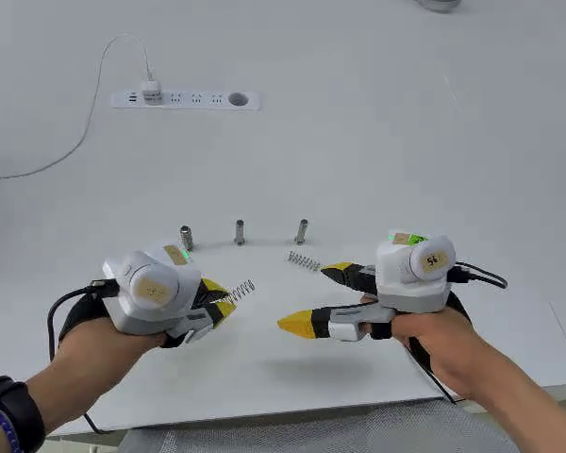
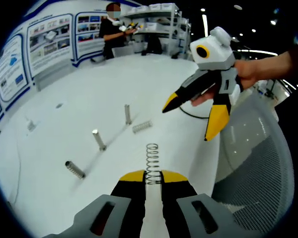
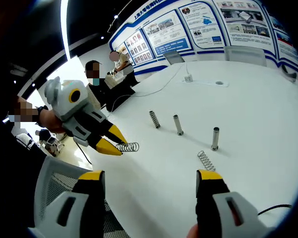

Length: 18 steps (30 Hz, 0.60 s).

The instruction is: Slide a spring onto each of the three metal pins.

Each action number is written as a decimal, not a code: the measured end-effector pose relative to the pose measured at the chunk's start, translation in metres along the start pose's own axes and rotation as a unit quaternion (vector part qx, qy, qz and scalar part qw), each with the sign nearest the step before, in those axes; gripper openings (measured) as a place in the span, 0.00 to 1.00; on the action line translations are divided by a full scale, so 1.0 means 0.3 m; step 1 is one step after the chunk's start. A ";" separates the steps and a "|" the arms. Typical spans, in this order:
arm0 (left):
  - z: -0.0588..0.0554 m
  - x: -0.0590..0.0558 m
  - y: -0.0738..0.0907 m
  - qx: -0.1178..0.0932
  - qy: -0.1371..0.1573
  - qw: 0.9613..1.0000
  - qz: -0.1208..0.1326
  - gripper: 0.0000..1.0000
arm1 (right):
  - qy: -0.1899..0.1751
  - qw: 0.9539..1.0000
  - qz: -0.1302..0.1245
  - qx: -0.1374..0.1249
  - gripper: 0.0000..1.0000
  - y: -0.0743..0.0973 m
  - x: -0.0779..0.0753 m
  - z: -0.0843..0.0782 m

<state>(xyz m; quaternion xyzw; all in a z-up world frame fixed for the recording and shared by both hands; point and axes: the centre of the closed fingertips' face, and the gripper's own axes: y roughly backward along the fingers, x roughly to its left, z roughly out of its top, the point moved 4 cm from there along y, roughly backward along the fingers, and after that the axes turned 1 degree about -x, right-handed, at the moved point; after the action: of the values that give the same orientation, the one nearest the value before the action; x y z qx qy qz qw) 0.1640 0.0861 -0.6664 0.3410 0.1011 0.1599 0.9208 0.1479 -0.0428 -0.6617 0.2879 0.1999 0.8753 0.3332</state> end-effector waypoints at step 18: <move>0.073 -0.083 -0.001 -0.021 -0.040 0.998 -0.035 0.11 | -0.059 0.996 0.063 -0.030 0.47 -0.017 0.078 0.030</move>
<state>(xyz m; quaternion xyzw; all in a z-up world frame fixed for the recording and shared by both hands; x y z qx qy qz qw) 0.1475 0.0638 -0.6482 0.3238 0.0723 0.1155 0.9363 0.1416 -0.0214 -0.6489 0.3413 0.1353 0.8815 0.2970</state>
